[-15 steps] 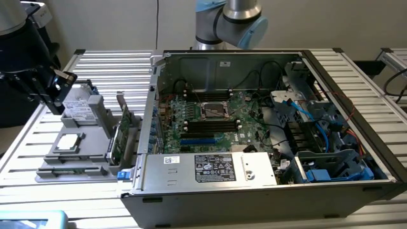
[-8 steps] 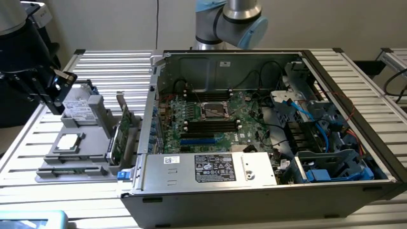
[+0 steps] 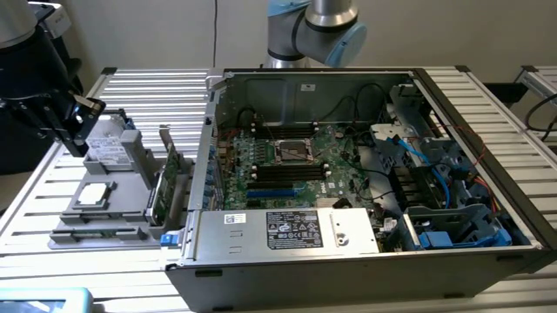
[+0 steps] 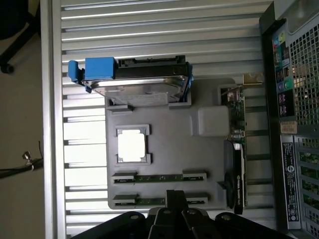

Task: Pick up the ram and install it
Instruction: 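Pick up the ram and move it above insertion slot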

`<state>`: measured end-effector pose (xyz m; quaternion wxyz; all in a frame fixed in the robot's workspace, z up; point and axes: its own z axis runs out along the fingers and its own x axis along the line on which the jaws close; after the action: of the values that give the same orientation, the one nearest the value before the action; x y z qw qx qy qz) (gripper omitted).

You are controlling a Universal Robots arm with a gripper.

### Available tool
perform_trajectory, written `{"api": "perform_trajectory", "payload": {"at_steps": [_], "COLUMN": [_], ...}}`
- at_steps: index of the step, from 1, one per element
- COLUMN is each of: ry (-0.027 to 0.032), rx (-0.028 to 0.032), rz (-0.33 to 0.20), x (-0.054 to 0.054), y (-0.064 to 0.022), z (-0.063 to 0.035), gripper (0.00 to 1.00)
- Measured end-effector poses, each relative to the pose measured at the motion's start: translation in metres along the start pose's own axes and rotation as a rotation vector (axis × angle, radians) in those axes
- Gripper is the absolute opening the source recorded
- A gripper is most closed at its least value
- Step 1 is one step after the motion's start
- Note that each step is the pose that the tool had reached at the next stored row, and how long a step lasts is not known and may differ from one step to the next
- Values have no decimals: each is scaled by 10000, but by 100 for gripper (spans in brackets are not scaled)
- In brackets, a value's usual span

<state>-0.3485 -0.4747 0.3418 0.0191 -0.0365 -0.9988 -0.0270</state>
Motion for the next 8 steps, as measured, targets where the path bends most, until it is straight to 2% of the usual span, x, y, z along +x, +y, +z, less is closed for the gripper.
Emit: {"api": "perform_trajectory", "payload": {"at_steps": [2, 8], "ry": [0, 59], "rx": [6, 51], "rz": [-216, -1302], "x": [0, 1], "y": [0, 0], "z": [1, 0], "gripper": [11, 11]}}
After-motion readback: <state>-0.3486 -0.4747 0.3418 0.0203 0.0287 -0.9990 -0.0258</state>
